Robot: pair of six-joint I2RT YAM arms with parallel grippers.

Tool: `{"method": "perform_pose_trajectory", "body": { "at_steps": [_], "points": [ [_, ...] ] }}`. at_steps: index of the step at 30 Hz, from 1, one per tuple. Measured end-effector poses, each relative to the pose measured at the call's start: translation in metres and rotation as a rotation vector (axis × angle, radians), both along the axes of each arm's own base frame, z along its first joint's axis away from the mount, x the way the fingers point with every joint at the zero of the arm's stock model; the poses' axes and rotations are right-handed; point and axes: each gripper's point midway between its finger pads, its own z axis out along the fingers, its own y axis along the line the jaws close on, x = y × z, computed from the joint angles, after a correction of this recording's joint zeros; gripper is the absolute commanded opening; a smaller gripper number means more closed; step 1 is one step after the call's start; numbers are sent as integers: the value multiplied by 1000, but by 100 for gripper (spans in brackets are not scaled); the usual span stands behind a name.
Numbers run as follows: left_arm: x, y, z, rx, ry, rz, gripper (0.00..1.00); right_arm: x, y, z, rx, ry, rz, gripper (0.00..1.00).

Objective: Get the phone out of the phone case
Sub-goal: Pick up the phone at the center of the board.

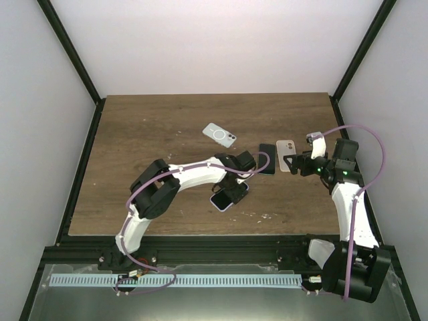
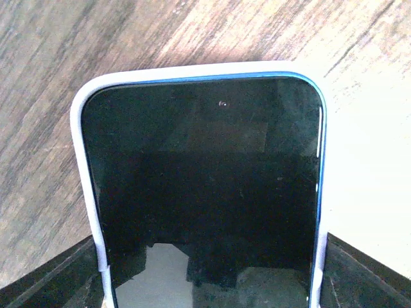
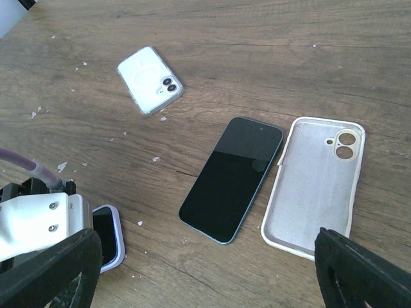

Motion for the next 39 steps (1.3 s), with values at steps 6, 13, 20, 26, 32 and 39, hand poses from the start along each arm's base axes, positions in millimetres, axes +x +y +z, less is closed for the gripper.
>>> {"method": "perform_pose_trajectory", "body": {
  "at_steps": [6,13,20,26,32,39],
  "points": [
    [1,1,1,8,-4,7,63,0,0,1,-3,-6,2,91],
    [-2,8,3,-58,6,92,37,-1,2,2,2,-10,12,83],
    [-1,21,32,-292,25,331,27,-4,13,13,4,-22,86,60],
    [16,-5,111,-638,-86,472,28,-7,56,43,-10,-47,264,55],
    [33,-15,177,-948,-200,615,28,-21,106,51,-9,-32,447,63],
    [34,-18,189,-1058,-262,730,28,-33,137,44,-1,22,549,60]
  ]
}}
